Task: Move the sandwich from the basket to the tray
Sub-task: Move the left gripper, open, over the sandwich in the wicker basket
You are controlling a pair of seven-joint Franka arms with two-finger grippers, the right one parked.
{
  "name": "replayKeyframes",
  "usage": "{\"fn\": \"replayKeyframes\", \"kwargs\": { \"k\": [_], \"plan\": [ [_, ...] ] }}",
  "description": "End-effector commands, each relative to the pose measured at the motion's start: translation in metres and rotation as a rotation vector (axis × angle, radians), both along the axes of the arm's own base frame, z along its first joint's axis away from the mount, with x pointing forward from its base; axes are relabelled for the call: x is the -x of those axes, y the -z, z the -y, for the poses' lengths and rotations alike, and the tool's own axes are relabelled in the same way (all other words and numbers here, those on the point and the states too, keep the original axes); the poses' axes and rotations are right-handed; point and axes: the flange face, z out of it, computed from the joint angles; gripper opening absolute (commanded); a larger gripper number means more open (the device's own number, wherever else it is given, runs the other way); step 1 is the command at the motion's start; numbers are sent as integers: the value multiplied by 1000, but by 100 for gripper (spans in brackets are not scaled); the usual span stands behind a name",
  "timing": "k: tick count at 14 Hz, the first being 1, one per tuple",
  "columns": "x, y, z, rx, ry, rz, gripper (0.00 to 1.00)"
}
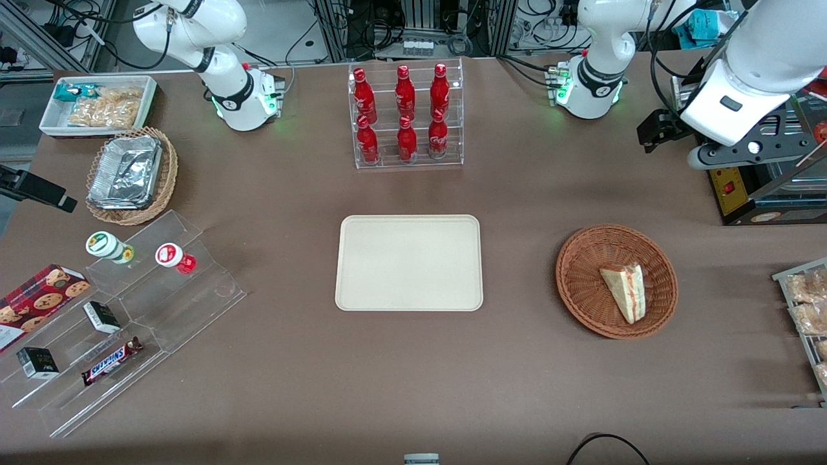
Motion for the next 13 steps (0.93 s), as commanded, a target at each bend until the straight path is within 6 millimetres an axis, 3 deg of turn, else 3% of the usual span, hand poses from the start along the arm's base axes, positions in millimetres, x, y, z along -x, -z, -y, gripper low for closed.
{"fn": "replayKeyframes", "kwargs": {
  "k": [1,2,4,5,6,10,13],
  "plan": [
    [0,5,0,7,10,-11,100],
    [0,6,2,6,9,-13,100],
    [-17,28,-1,2,4,-50,100],
    [-26,42,-6,-1,-5,-75,100],
    [-40,62,-25,-1,-42,-114,100],
    [-77,175,-70,21,-115,-225,100],
    [-77,255,-79,35,-152,-150,100]
  ]
}}
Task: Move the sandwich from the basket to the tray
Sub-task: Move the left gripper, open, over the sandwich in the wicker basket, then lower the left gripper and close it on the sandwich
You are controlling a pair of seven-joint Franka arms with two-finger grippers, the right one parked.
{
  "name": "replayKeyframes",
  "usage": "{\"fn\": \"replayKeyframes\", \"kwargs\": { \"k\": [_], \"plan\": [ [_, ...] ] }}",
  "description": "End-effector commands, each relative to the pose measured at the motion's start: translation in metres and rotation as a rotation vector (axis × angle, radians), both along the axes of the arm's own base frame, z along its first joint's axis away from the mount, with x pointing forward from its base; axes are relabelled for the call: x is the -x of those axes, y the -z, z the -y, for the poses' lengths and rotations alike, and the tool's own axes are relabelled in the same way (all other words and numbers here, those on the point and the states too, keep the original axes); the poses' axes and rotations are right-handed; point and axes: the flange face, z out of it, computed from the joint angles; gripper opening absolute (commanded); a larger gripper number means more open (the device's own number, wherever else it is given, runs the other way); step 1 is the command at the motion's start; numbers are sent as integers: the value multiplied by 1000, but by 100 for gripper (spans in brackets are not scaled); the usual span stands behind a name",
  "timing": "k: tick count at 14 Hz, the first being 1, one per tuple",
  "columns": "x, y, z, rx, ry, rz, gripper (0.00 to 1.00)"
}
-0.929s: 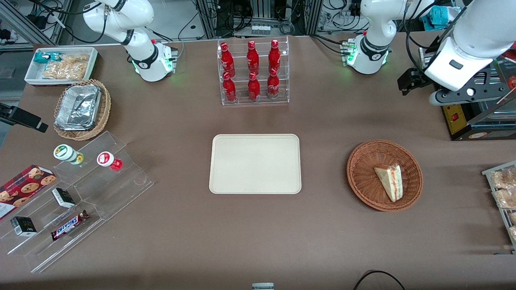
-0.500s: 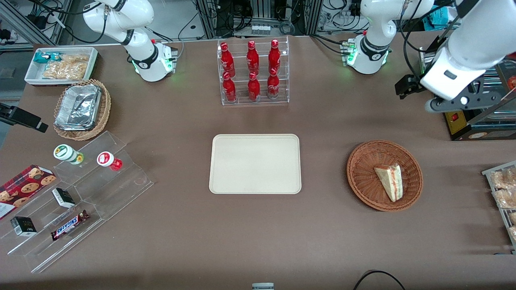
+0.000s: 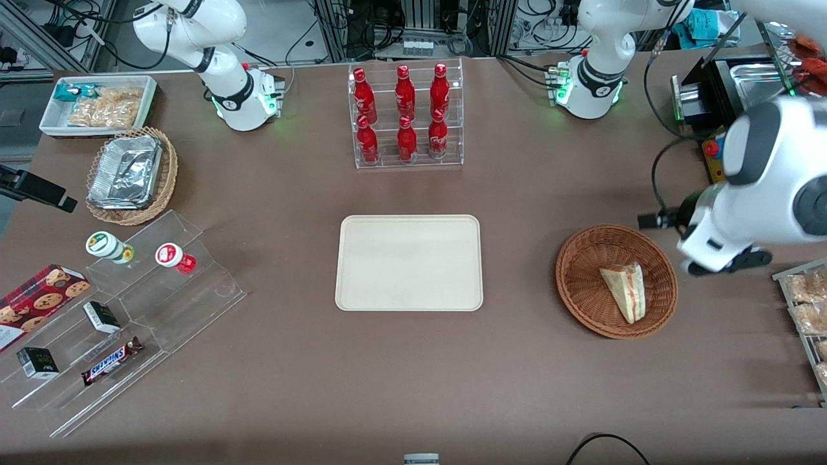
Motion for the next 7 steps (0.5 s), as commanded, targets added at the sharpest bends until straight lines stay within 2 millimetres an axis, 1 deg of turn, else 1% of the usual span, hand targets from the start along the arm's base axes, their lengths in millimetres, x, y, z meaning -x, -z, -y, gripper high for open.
{"fn": "replayKeyframes", "kwargs": {
  "k": [1,2,3,7],
  "plan": [
    [11,54,-6,-8,-79,73,100],
    [7,75,-8,-19,-141,95,100],
    [2,89,-7,-33,-210,108,100],
    [-12,127,-9,-24,-275,148,100]
  ]
}}
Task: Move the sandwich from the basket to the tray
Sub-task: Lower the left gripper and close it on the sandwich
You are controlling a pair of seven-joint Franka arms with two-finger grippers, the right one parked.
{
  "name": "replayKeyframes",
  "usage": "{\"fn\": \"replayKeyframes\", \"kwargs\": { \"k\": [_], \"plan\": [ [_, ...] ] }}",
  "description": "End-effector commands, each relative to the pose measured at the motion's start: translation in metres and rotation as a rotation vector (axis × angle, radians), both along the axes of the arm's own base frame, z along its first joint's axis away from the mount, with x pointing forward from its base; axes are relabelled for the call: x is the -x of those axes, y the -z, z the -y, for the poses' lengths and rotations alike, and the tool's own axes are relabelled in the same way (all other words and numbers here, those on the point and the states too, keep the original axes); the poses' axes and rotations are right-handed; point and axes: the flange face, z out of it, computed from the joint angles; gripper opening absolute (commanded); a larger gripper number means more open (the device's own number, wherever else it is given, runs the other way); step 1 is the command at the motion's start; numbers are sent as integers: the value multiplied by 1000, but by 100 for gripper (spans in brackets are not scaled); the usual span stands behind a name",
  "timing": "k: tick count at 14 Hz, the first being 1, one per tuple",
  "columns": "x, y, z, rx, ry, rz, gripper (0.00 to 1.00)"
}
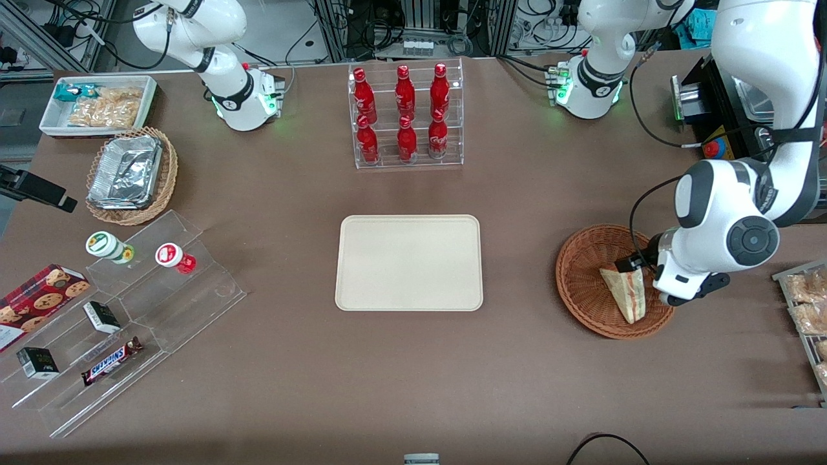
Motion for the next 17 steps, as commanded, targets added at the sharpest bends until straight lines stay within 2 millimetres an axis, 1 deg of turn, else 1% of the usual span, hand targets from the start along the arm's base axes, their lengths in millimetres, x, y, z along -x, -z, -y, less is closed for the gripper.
{"fn": "replayKeyframes", "kwargs": {
  "k": [1,3,5,8,9,10,11,12,14,15,16,17],
  "plan": [
    [-10,20,-1,9,-71,40,100],
    [-16,32,0,12,-97,71,100],
    [-21,37,-1,17,-100,86,100],
    [-24,65,-3,27,-99,93,100],
    [-24,74,-12,28,-113,89,86],
    [-25,75,-17,30,-123,92,61],
    [-25,74,-17,30,-124,93,42],
    [-25,73,-15,29,-122,92,30],
    [-25,67,-9,30,-100,93,26],
    [-26,55,-6,28,-96,110,24],
    [-26,43,5,27,-76,113,22],
    [-22,35,42,31,-21,88,22]
  ]
}}
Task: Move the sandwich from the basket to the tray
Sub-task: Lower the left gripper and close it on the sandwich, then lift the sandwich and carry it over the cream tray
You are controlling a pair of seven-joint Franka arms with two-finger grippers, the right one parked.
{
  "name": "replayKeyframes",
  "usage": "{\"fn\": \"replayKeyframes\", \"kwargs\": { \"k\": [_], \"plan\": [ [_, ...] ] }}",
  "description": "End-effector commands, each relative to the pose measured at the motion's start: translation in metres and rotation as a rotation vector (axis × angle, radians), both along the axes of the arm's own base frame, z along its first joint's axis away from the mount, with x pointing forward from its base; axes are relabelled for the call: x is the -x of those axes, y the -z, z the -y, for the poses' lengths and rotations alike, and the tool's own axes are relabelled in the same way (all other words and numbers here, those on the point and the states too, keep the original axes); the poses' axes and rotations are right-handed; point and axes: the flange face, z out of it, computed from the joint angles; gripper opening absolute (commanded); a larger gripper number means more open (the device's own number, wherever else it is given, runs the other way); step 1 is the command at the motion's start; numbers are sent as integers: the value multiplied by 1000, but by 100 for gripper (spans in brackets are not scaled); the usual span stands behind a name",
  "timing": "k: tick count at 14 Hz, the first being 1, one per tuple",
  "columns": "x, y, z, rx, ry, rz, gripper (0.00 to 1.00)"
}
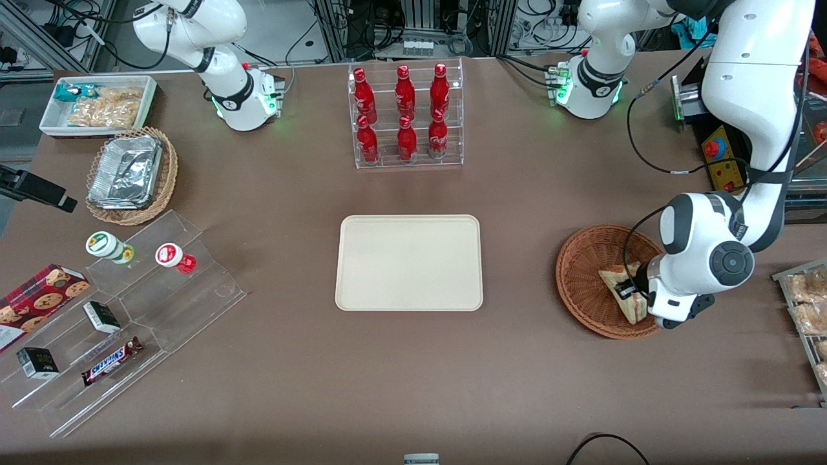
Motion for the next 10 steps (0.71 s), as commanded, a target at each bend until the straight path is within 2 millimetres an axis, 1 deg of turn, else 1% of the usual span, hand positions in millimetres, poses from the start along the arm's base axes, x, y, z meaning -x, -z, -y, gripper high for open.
{"fn": "replayKeyframes", "kwargs": {
  "k": [1,2,3,4,5,6,7,8,9,10],
  "plan": [
    [5,-39,75,-12,111,-31,22],
    [8,-51,99,-18,153,-54,22],
    [12,-70,130,-21,211,-58,22],
    [21,-85,172,-26,276,-70,22],
    [32,-96,219,-33,343,-80,22],
    [50,-99,274,-38,416,-85,22],
    [64,-96,316,-39,445,-79,22],
    [75,-91,356,-38,437,-66,22],
    [78,-90,391,-36,391,-42,22],
    [76,-85,421,-23,348,-21,22]
  ]
}}
